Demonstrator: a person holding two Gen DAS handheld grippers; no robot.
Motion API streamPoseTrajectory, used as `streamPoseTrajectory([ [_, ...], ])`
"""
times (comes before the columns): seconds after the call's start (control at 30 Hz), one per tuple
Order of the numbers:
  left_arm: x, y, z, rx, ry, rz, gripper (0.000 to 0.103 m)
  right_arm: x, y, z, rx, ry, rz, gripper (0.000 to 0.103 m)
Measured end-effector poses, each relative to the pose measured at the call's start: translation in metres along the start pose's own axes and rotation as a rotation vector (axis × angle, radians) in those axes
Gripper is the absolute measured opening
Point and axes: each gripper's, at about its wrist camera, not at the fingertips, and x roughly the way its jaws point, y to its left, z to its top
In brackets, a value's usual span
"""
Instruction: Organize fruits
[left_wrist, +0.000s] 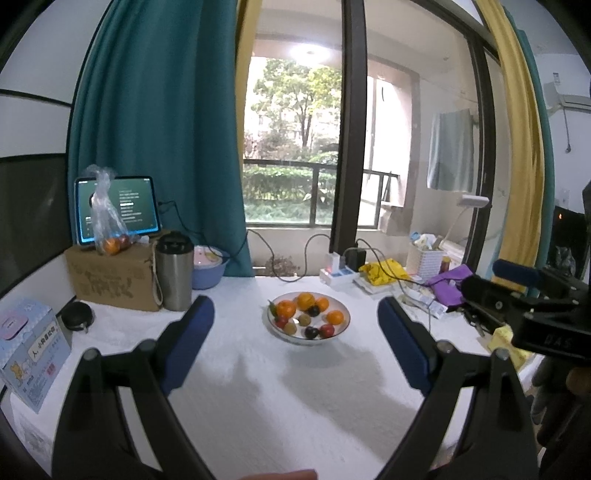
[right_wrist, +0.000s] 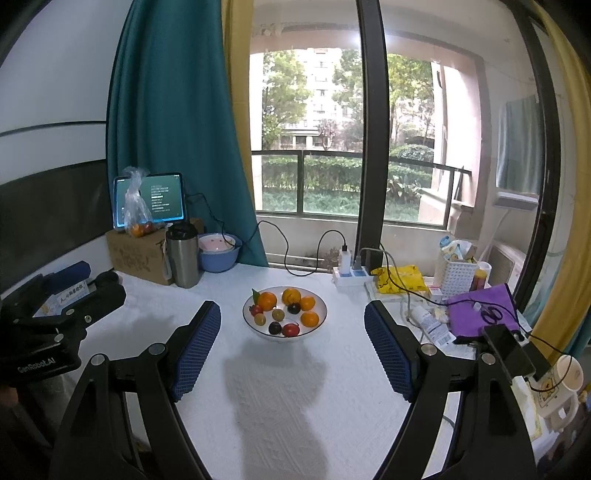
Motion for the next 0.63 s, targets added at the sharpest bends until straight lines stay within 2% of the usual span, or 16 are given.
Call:
streamPoseTrajectory([
  [0.47, 0.002, 0.000, -0.002, -0.008, -0.012, 0.007, 0.091, 0.005, -0.005, -0.001, -0.004, 0.015, -0.011, 0.083],
  [0.63, 0.022, -0.001, -0.006, 0.024, 0.007, -0.036, 0.091, 0.014, -0.009, -0.002, -0.014, 0.026, -0.028, 0.083],
])
